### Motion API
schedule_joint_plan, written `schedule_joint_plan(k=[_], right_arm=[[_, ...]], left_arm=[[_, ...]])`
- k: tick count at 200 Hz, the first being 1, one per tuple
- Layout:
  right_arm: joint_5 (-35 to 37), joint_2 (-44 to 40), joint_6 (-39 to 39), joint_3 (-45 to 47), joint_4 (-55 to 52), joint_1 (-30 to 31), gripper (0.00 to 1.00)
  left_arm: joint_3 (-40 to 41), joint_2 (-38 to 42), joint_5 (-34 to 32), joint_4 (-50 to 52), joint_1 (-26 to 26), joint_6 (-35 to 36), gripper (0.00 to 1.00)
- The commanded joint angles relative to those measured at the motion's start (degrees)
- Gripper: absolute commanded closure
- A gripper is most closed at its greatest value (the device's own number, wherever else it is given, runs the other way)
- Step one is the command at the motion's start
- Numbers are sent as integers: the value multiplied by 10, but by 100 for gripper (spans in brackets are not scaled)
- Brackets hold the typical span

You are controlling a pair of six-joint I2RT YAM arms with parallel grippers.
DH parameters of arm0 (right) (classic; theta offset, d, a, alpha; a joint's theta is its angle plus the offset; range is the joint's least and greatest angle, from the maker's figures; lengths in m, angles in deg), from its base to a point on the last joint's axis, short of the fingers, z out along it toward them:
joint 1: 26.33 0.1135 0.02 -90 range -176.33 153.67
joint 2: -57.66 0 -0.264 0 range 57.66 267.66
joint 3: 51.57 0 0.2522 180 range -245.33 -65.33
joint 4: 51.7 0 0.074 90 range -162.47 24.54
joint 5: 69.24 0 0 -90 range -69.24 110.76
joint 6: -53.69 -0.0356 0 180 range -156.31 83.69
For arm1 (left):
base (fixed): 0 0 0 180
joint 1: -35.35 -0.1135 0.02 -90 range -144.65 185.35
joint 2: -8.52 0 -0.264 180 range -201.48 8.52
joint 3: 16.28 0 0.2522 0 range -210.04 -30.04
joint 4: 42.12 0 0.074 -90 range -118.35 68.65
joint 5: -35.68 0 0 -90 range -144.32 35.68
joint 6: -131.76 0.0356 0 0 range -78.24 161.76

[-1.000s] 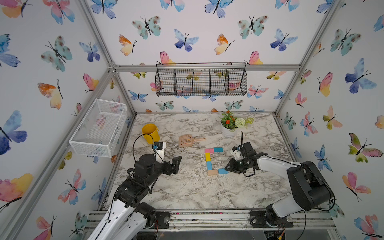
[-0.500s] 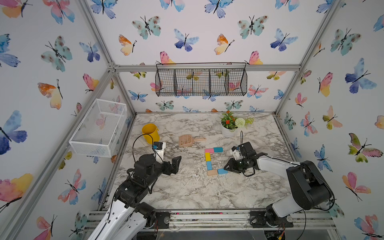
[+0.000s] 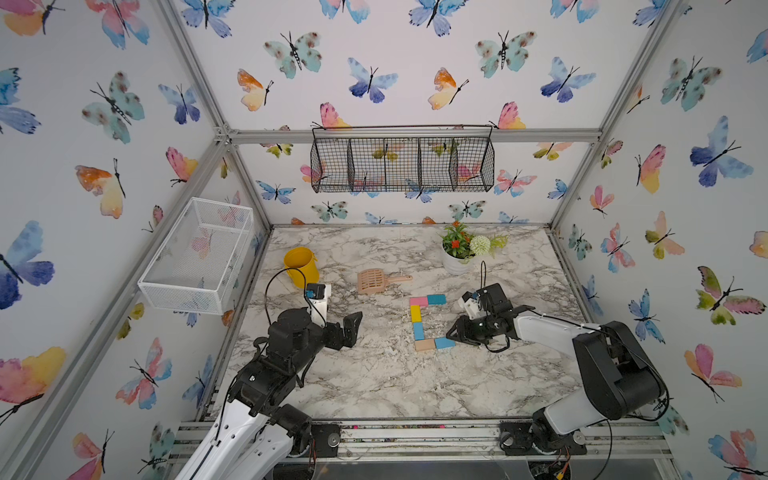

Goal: Assemble the letter c with building blocks
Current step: Assemble the building block at the center of the board.

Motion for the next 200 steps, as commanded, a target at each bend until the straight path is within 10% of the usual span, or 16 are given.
schedule_joint_plan(k=[1,200], right_arm=[[-11,-4,-4,7,0,-3,68],[7,1,16,-10,-35,-3,64]], left_arm=[[6,6,-6,-1,3,-3,2],[6,5,-7,-1,3,-3,2]])
